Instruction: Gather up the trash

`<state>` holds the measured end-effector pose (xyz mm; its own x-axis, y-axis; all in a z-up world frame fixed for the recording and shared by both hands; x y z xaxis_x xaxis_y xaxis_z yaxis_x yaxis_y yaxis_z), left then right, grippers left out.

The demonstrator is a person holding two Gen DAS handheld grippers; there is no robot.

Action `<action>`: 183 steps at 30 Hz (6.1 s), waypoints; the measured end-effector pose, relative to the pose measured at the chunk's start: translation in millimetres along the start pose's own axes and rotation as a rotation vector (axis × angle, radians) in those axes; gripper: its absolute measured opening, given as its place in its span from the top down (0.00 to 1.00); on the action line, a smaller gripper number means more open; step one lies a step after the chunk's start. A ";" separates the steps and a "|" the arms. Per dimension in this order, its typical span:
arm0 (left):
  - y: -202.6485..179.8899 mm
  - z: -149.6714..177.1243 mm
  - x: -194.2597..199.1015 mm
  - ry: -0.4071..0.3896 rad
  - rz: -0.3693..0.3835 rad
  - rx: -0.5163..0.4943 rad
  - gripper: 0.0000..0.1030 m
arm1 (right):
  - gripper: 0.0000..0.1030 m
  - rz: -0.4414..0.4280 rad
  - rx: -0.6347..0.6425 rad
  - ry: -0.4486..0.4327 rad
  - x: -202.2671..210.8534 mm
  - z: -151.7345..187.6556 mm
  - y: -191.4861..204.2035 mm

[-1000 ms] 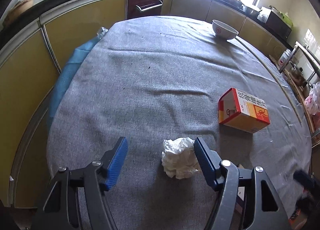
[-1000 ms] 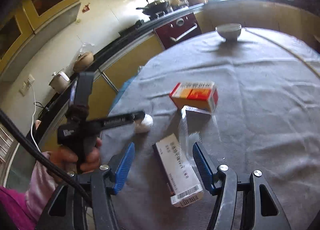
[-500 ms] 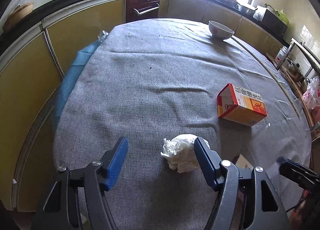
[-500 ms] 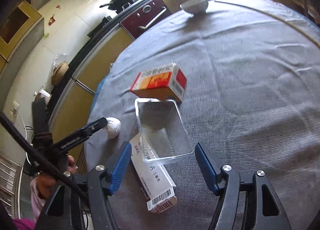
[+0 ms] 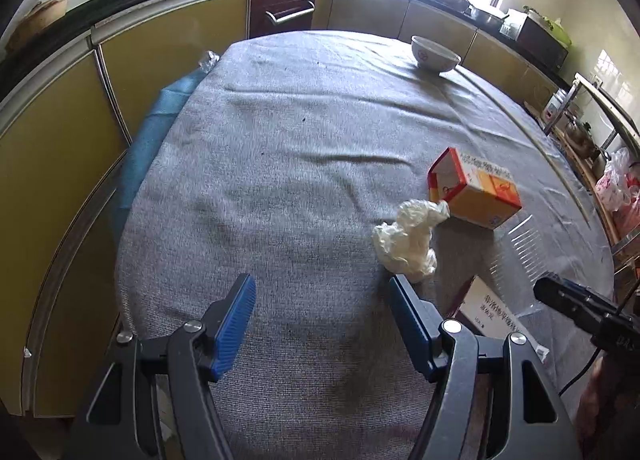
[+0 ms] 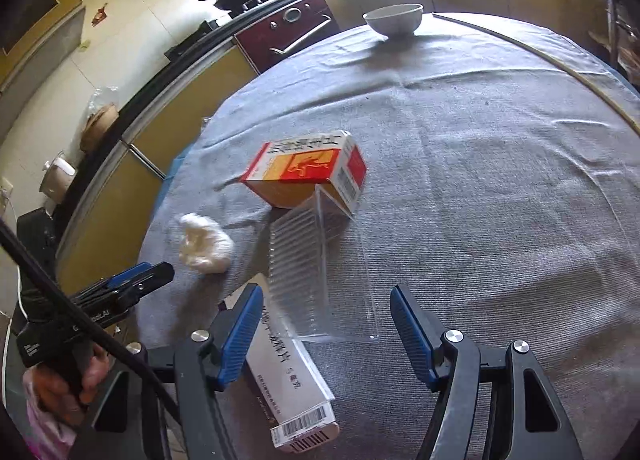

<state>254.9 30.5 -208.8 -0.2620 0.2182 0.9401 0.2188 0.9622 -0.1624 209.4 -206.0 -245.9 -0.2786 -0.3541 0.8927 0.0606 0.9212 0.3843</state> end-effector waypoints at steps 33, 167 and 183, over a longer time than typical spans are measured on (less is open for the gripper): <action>-29.3 -28.4 -24.5 0.022 0.098 0.020 0.67 | 0.65 -0.026 -0.085 -0.131 65.3 33.1 -52.8; -441.2 140.1 37.4 -0.123 -0.183 -0.926 0.67 | 0.65 -0.103 -0.586 -0.532 253.6 264.7 -254.9; -471.9 154.2 25.5 -0.091 -0.125 -0.995 0.67 | 0.65 -0.066 -0.664 -0.559 264.9 283.0 -280.5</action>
<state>0.0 -392.8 -154.4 -0.3981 0.1766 0.9002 0.8597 0.4141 0.2989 -152.6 -512.6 -183.8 -0.7203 -0.1122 0.6846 0.5259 0.5552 0.6444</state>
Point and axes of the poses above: each gripper's, at about its wrist camera, not at the fingertips, and x roughly against the way its jaws point, y to its left, z to its underside, the point moved 3 cm from there along -x, roughly the way its jaws point, and after that the axes turned 15 degrees about y, right-handed, at the moved point
